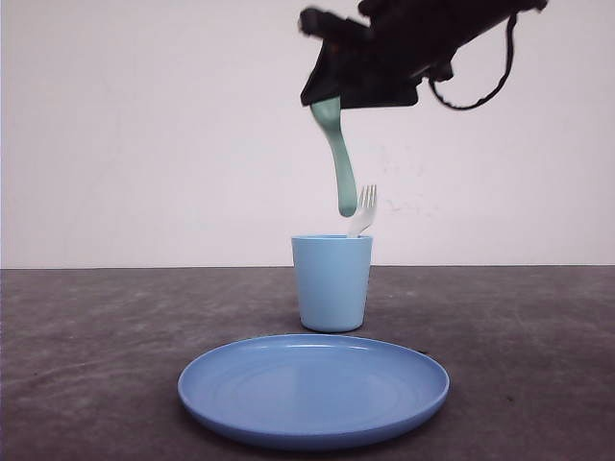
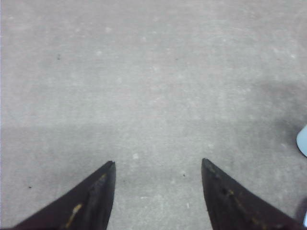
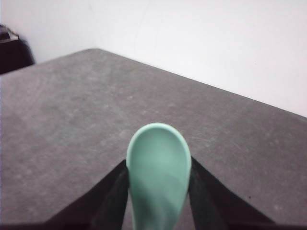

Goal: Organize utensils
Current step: 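Lift the spoon with the right gripper and lower it into the cup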

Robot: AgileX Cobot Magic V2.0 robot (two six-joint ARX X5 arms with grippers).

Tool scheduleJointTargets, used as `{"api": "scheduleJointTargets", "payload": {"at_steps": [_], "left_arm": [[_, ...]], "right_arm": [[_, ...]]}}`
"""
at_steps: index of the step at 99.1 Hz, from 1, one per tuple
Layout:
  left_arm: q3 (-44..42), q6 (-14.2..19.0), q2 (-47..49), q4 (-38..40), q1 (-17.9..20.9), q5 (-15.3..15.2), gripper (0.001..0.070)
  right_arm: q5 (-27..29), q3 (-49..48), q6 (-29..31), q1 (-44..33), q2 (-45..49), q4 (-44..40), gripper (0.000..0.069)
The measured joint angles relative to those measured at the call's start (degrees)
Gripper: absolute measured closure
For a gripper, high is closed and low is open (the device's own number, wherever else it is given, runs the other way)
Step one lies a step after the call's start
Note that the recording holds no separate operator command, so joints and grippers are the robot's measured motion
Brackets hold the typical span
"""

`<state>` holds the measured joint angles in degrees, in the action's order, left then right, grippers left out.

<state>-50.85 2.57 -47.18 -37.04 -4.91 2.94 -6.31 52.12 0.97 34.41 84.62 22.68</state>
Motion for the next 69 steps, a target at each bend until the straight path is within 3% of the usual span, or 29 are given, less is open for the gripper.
{"api": "scheduleJointTargets", "payload": {"at_steps": [69], "left_arm": [[0.0,0.0,0.0,0.0,0.0,0.4,0.0369]], "right_arm": [[-0.2,5.6,-6.6,1.3,12.2,-3.3,0.0498]]}}
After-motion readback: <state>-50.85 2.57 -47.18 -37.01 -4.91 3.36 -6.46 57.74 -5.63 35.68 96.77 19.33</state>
